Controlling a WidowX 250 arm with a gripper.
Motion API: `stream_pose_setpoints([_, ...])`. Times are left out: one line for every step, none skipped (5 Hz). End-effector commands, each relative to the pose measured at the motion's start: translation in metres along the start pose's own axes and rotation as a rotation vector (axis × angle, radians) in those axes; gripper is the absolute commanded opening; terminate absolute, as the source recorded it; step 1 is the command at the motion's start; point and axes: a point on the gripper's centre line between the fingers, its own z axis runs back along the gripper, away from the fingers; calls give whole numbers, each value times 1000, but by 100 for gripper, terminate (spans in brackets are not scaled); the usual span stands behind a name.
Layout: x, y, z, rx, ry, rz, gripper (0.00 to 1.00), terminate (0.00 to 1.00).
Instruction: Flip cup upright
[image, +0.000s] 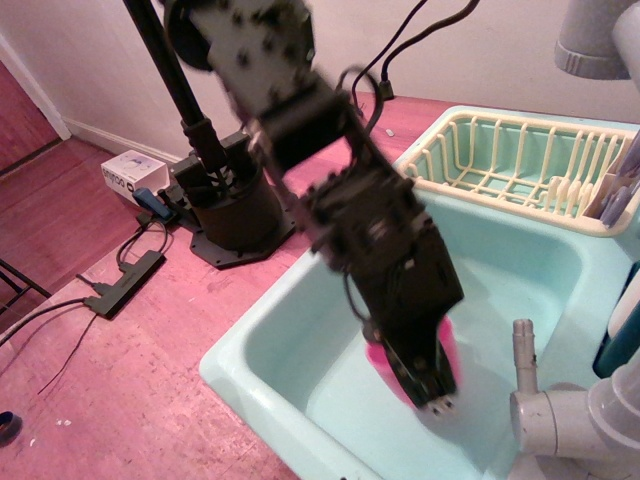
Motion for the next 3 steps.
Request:
stream_pose_setpoints([-2, 24, 53, 62, 118, -56, 0, 0])
stream_pose_setpoints([-8, 26, 47, 72, 171, -64, 0, 0])
stream_pose_setpoints([-11, 19, 36, 66, 208, -77, 0, 0])
